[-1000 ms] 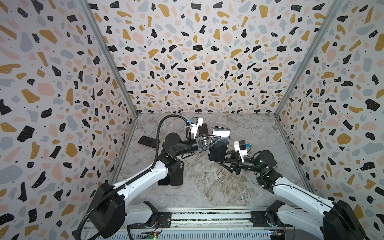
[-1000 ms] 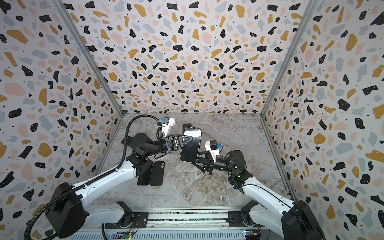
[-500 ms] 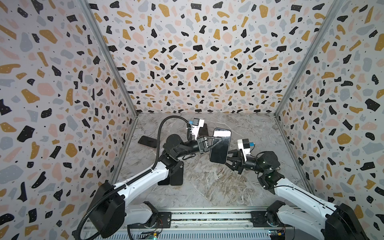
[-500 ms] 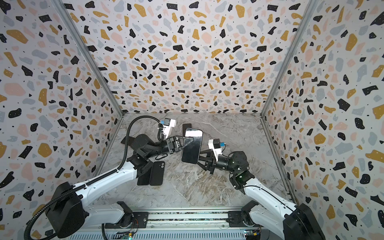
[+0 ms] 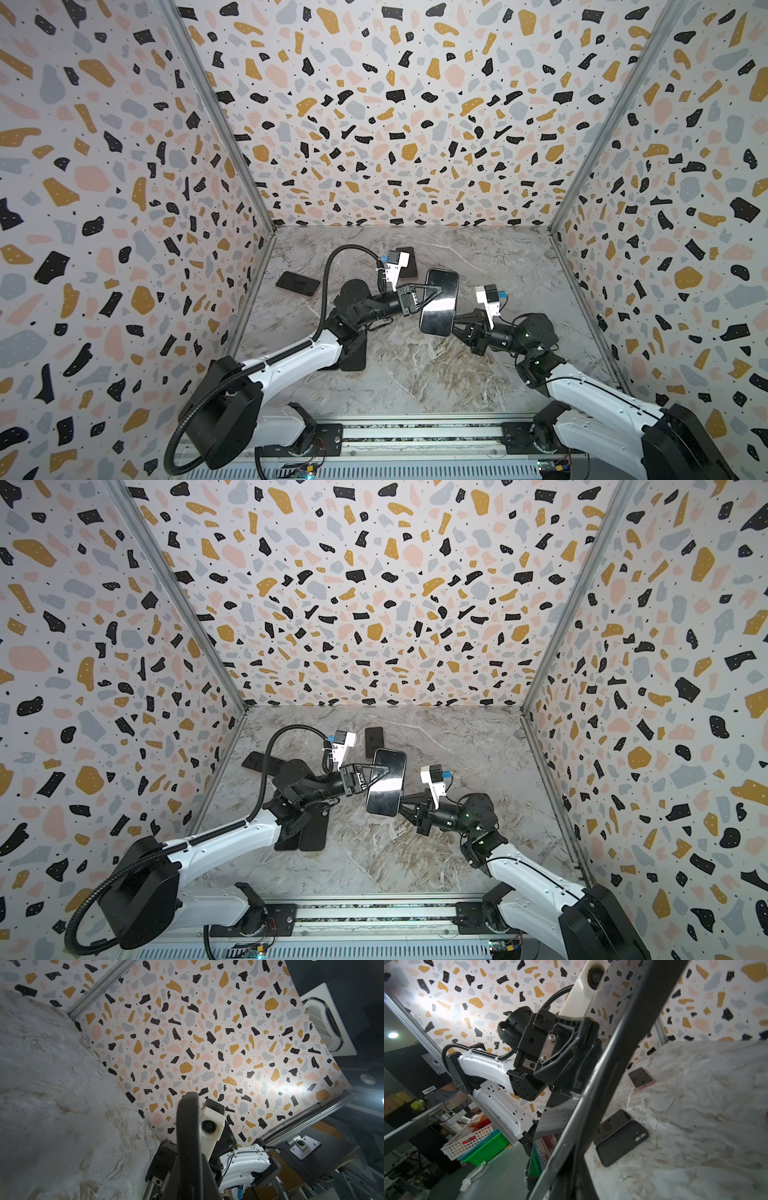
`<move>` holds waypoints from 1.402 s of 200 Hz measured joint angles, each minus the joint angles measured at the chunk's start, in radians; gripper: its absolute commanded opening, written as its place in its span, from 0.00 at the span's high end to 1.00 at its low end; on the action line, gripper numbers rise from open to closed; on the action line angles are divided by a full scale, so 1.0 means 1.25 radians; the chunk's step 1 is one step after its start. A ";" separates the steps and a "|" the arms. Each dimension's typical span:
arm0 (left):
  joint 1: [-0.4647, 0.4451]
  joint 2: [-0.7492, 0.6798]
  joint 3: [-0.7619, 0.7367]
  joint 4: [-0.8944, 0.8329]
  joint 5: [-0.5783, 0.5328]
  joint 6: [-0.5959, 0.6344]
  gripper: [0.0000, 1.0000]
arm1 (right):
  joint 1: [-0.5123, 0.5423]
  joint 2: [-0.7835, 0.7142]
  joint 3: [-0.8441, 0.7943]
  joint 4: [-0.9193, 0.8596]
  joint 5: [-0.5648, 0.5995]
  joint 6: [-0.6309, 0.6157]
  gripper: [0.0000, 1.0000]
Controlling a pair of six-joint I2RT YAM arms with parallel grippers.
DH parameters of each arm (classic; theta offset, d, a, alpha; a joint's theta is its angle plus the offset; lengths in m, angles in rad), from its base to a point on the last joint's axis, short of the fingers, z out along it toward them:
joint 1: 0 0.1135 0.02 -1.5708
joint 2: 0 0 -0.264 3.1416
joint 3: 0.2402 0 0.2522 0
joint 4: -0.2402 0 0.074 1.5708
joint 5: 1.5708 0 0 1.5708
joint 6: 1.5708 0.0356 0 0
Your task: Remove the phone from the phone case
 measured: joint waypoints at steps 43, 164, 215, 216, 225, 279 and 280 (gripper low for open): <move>-0.040 0.069 -0.101 0.111 -0.070 -0.039 1.00 | 0.010 -0.035 -0.090 -0.062 0.036 0.086 1.00; -0.065 0.226 -0.190 0.243 -0.178 -0.062 0.39 | 0.060 -0.090 -0.175 -0.102 0.144 0.145 1.00; -0.065 0.103 -0.182 0.066 -0.251 0.037 0.27 | 0.062 -0.132 -0.176 -0.133 0.160 0.144 1.00; -0.065 0.100 -0.182 0.061 -0.254 0.039 0.27 | 0.062 -0.132 -0.176 -0.133 0.160 0.144 1.00; -0.065 0.063 -0.175 0.006 -0.277 0.073 0.26 | 0.062 -0.135 -0.176 -0.140 0.161 0.143 1.00; -0.072 -0.096 -0.101 -0.238 -0.358 0.270 0.25 | 0.062 -0.137 -0.176 -0.159 0.164 0.138 1.00; -0.073 -0.097 -0.100 -0.241 -0.358 0.274 0.25 | 0.062 -0.137 -0.176 -0.159 0.164 0.138 1.00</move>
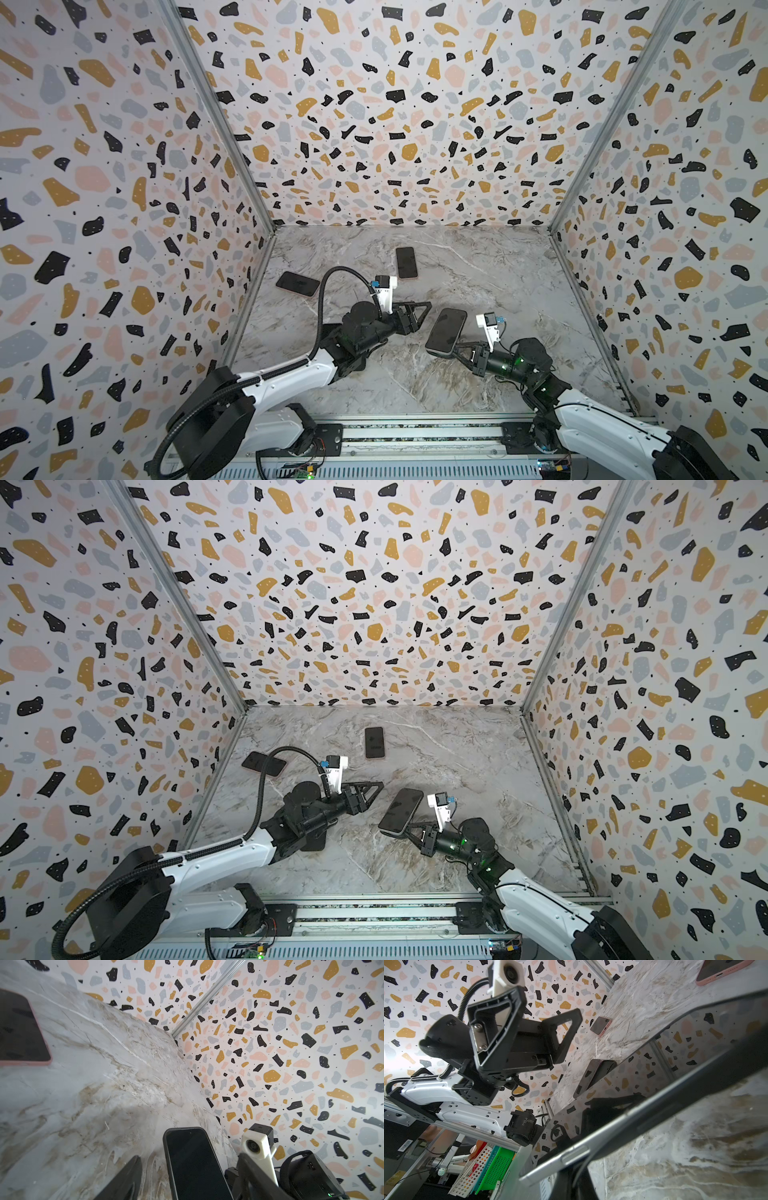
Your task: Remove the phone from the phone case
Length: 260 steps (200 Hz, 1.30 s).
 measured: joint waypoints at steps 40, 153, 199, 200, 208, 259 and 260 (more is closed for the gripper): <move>-0.117 -0.030 0.095 -0.207 -0.073 0.218 0.26 | 0.000 0.000 0.000 -0.007 0.000 -0.001 1.00; -0.451 -0.018 0.154 -0.458 -0.432 0.677 0.32 | 0.001 -0.003 0.000 -0.033 0.001 -0.007 1.00; -0.483 0.073 0.193 -0.472 -0.552 0.754 0.40 | 0.001 -0.009 0.000 -0.033 0.001 -0.007 1.00; -0.483 0.075 0.194 -0.472 -0.555 0.757 0.40 | 0.001 -0.009 0.000 -0.033 0.001 -0.007 1.00; -0.486 0.085 0.197 -0.471 -0.573 0.768 0.40 | 0.001 -0.010 0.000 -0.033 0.001 -0.007 1.00; -0.490 0.098 0.198 -0.458 -0.653 0.829 0.54 | 0.001 -0.010 0.000 -0.033 0.001 -0.006 1.00; -0.490 0.098 0.198 -0.457 -0.654 0.831 0.54 | 0.001 -0.010 0.000 -0.033 0.001 -0.006 1.00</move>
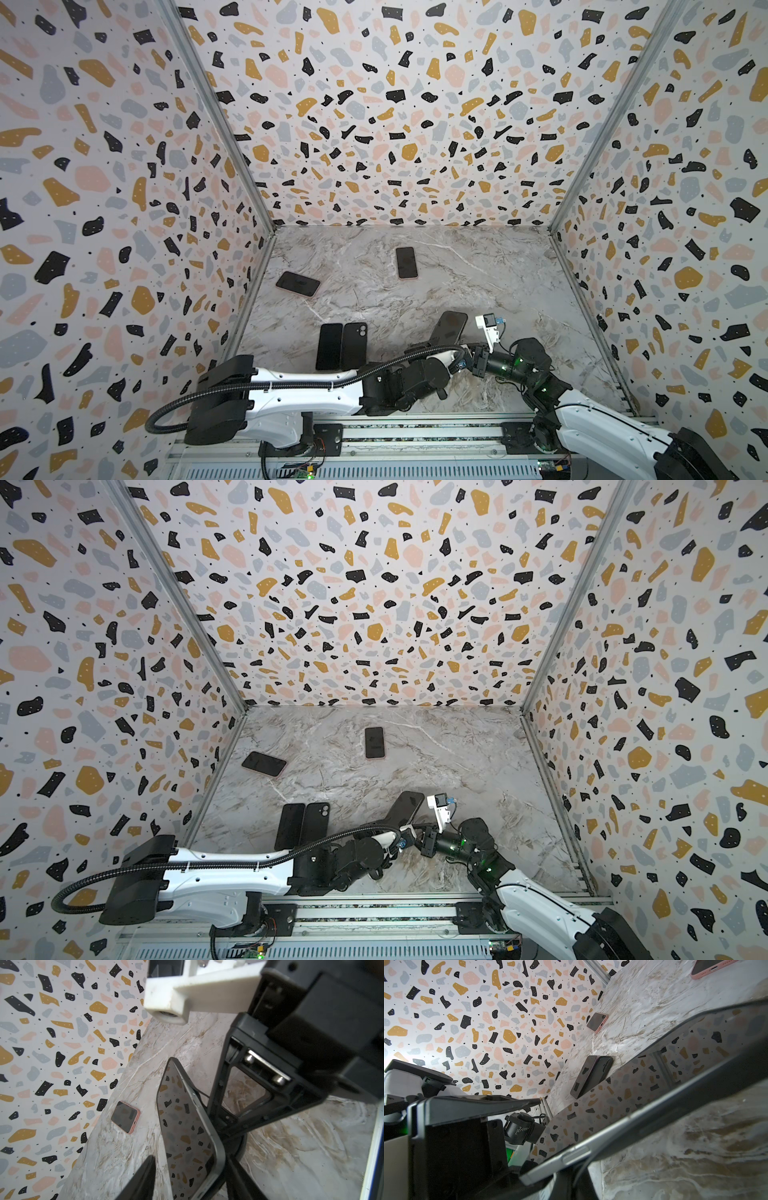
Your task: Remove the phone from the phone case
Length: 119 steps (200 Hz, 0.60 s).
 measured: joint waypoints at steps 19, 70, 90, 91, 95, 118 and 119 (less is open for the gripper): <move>0.000 0.006 0.000 0.011 -0.016 0.019 0.62 | 0.000 0.000 0.000 0.001 0.002 0.000 1.00; -0.002 0.052 0.008 0.028 -0.025 0.055 0.75 | 0.000 0.000 0.000 0.001 0.002 0.000 1.00; -0.002 0.060 0.008 0.031 -0.025 0.065 0.83 | 0.000 0.002 0.000 0.001 0.002 0.001 1.00; -0.002 0.060 0.008 0.031 -0.025 0.067 0.83 | 0.000 0.002 0.000 0.001 0.002 0.001 1.00; -0.002 0.060 0.008 0.034 -0.026 0.068 0.85 | 0.000 0.002 0.000 0.001 0.002 0.001 1.00; 0.000 0.064 0.009 0.043 -0.026 0.074 0.91 | 0.000 0.007 -0.001 -0.001 0.002 0.002 1.00; 0.000 0.064 0.009 0.043 -0.027 0.073 0.92 | 0.000 0.007 -0.001 -0.001 0.002 0.002 1.00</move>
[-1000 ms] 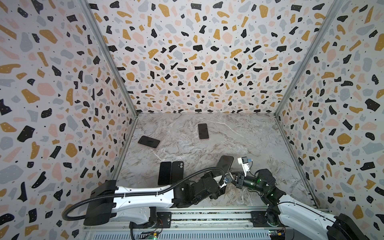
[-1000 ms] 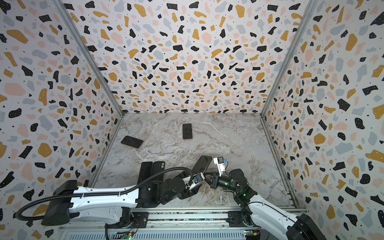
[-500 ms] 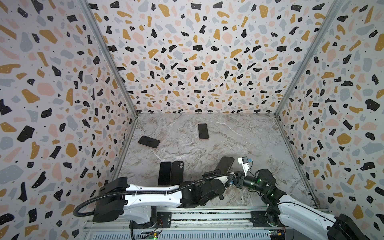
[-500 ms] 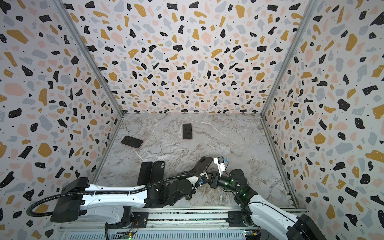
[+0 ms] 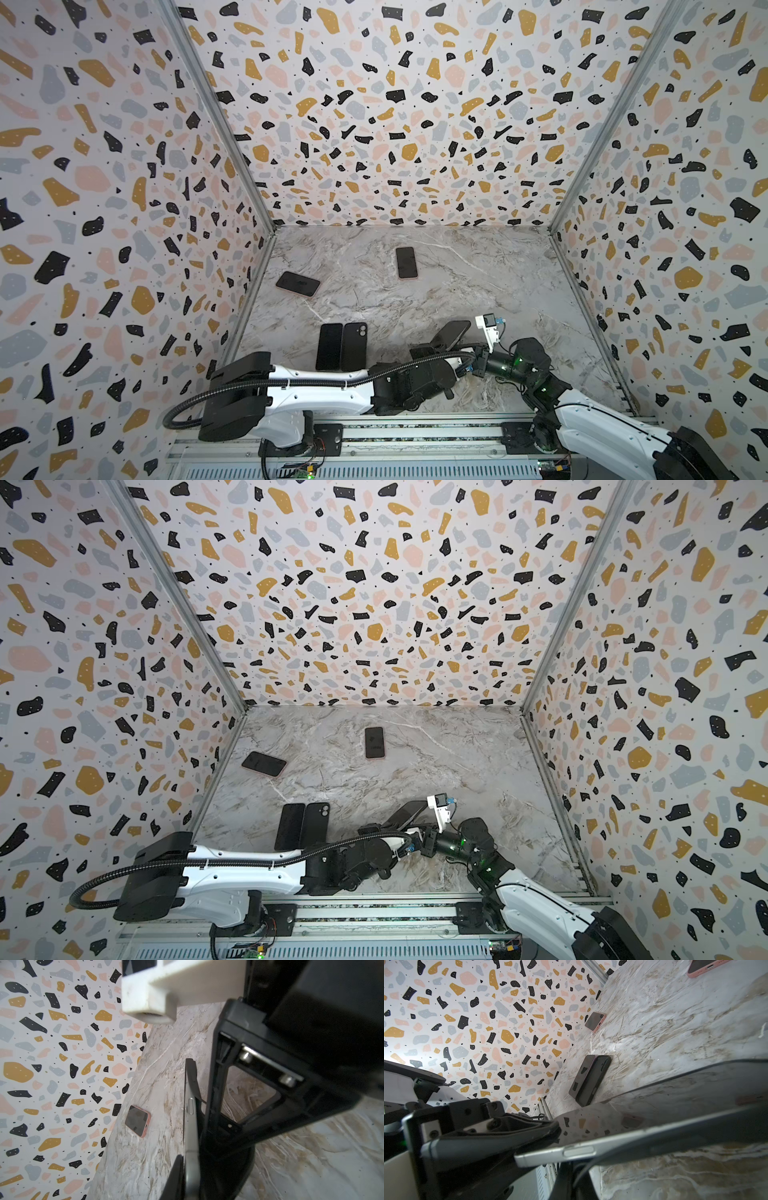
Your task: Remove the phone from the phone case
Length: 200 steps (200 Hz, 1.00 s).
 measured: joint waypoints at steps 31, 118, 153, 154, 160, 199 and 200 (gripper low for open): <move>0.000 0.003 0.000 0.001 0.002 -0.002 1.00 | 0.000 0.000 -0.001 -0.003 0.000 0.002 1.00; -0.001 -0.085 -0.002 -0.033 -0.060 -0.041 1.00 | 0.002 0.000 -0.002 0.033 -0.001 0.002 1.00; -0.001 -0.178 -0.004 -0.057 -0.099 -0.067 1.00 | -0.005 0.009 -0.022 0.046 0.013 0.002 1.00; -0.001 -0.180 -0.004 -0.057 -0.100 -0.070 1.00 | -0.005 0.009 -0.022 0.046 0.013 0.002 1.00; -0.001 -0.198 -0.004 -0.062 -0.110 -0.076 1.00 | -0.010 0.013 -0.029 0.042 0.017 0.002 1.00; -0.001 -0.266 -0.008 -0.101 -0.156 -0.119 1.00 | -0.034 0.036 -0.039 0.036 0.021 0.002 1.00; -0.001 -0.266 -0.008 -0.102 -0.157 -0.120 1.00 | -0.035 0.036 -0.039 0.036 0.021 0.002 1.00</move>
